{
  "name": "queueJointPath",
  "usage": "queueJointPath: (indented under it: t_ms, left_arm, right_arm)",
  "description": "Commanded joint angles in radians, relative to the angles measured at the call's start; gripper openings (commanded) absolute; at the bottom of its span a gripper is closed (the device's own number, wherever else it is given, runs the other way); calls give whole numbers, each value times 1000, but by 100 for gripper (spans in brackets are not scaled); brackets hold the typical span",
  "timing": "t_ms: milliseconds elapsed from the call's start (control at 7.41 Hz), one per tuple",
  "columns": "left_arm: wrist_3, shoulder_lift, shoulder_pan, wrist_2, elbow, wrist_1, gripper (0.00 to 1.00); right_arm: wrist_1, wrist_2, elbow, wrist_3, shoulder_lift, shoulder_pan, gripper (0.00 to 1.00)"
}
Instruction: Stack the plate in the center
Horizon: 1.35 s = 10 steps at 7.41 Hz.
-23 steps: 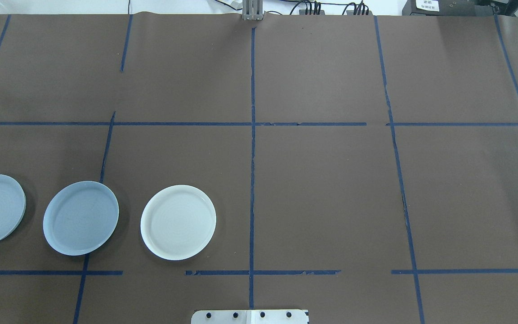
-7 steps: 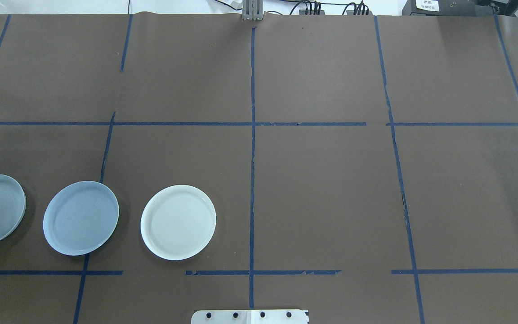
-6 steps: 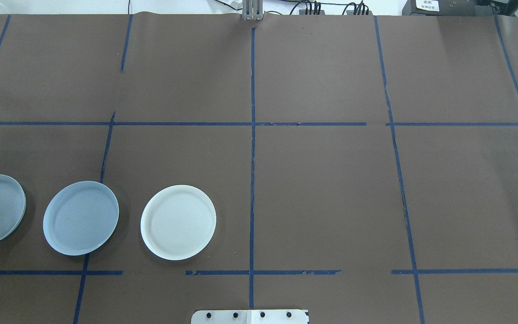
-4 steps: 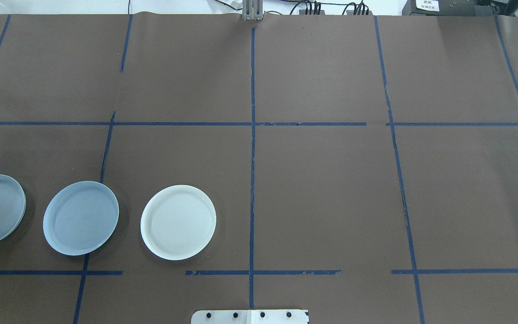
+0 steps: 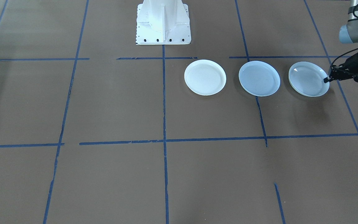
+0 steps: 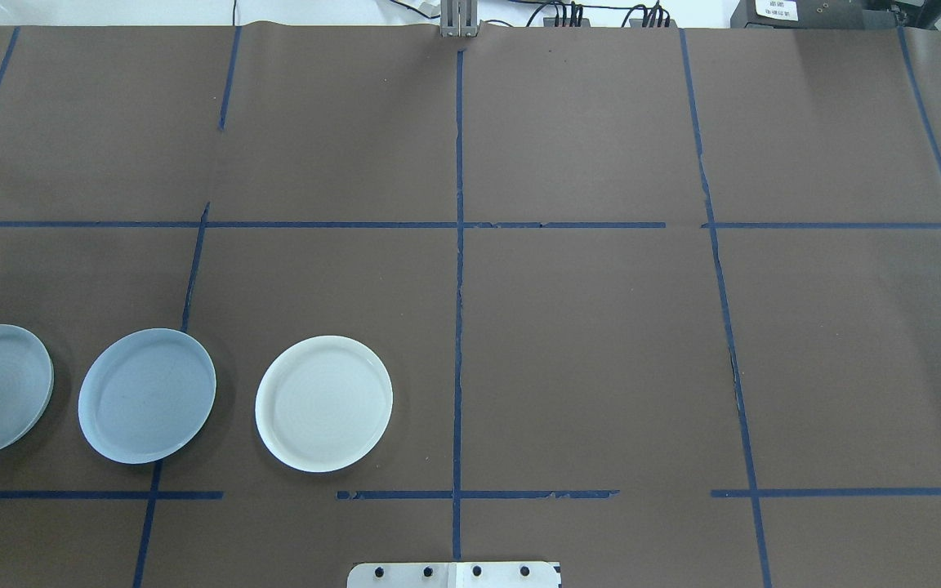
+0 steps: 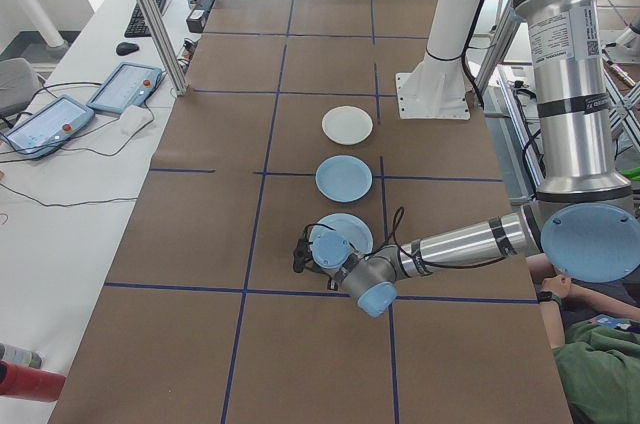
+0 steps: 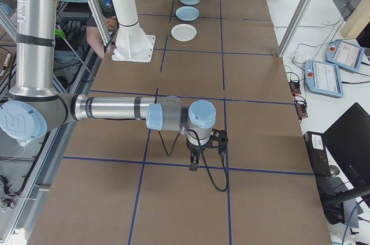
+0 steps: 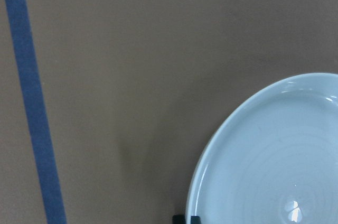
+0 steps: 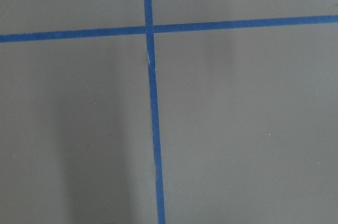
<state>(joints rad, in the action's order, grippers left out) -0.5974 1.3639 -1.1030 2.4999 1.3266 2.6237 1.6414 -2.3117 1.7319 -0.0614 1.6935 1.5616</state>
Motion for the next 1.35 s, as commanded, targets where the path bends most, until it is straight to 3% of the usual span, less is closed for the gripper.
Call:
queueJointPath:
  t_ms: [0,270,540,675,944,1079,1214]
  left_arm:
    - [5,-8,-55,94,0,9,0]
    - [-48,4,-98,152,57,4,0]
    - [-256,20,-95,131,153,6,0]
    - [-337,27,-87,41,193,6,0]
    - [-491,30,-2,-9,233,54,0]
    - [-575,32,96,-85,265,55,0]
    - [-643,47,176,-128,270,56,0]
  right_arm:
    - [0,0,0,0,0,0,100]
    - [0,0,0,0,0,0,100]
    - [0,0,0,0,0,0,100]
    - [0,0,0,0,0,0,100]
    - [0,0,0,0,0,0,100]
    - [0,0,0,0,0,0,100]
    - [0,0,0,0,0,0,100]
